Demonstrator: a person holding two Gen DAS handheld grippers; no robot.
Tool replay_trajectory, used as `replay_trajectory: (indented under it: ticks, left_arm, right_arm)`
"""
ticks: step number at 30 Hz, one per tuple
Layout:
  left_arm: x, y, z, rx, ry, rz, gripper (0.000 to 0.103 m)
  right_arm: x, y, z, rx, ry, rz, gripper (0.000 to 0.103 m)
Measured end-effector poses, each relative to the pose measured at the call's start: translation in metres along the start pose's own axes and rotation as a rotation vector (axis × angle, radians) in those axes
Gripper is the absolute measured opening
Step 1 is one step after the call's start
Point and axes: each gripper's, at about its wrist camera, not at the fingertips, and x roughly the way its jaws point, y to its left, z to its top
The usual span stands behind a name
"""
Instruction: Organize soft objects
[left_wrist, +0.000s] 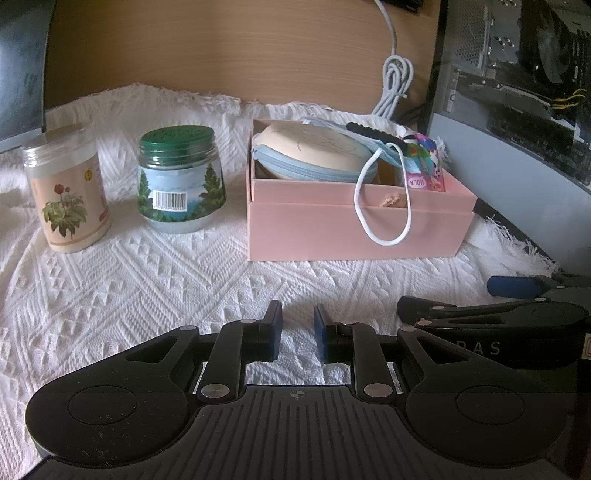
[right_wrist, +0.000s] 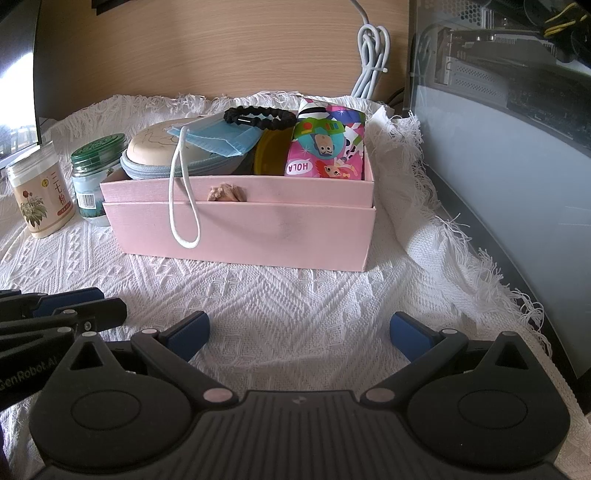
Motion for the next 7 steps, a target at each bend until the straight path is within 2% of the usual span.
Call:
replay_trajectory:
  ticks: [7]
  left_arm:
    - [0.0000,-0.0007,0.0001,0.001,0.000,0.000,0.021]
  right_arm:
    - [0.0002,0.0004,0.0000,-0.002,0.000,-0.001,0.103]
